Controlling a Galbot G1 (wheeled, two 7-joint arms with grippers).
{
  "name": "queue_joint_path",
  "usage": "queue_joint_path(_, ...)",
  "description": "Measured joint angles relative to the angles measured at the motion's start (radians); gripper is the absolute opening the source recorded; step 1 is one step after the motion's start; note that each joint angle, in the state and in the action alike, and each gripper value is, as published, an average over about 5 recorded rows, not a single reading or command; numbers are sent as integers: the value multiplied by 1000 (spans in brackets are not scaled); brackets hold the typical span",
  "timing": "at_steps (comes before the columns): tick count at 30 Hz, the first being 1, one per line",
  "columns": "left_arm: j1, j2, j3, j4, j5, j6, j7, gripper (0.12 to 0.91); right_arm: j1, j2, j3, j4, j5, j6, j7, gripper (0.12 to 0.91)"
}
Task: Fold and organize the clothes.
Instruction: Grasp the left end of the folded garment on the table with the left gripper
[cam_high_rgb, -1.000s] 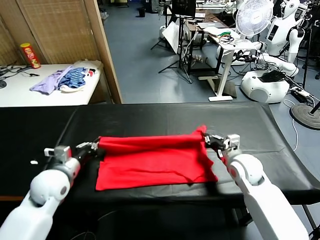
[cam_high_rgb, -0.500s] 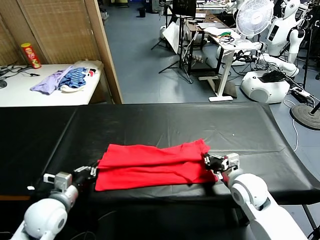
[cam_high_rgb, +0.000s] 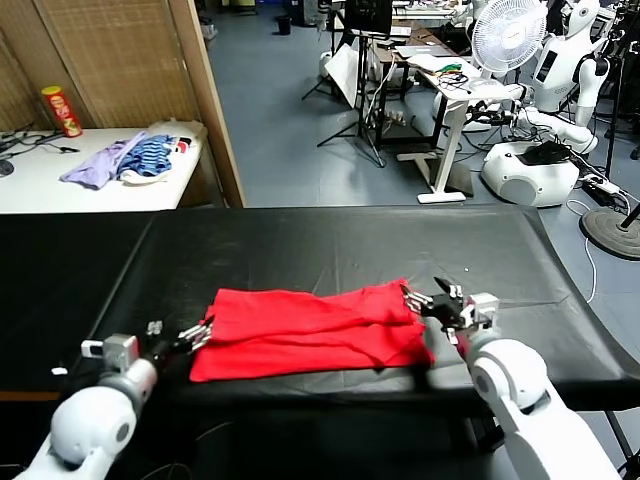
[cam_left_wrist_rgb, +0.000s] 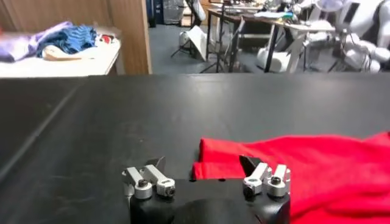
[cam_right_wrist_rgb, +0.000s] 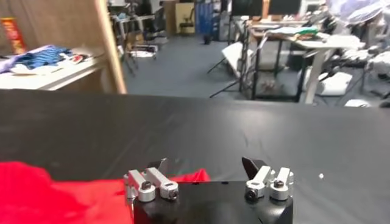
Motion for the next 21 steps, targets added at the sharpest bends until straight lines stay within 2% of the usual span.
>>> queue_joint_path(5, -79, -37, 45, 69, -5, -5, 3, 798, 41, 54, -22, -73, -15, -3, -4, 784)
queue_joint_path(13, -159, -60, 87, 175, -19, -14, 25, 788, 56, 105, -30, -118, -47, -2, -5, 657)
queue_joint_path(16, -166, -65, 97, 198, -6, -23, 31, 721, 49, 118, -29, -120, -63, 5, 0, 553)
queue_joint_path(21, -155, -76, 97, 206, 44, -64, 26, 463, 26, 141, -27, -120, -117, 53, 42, 278)
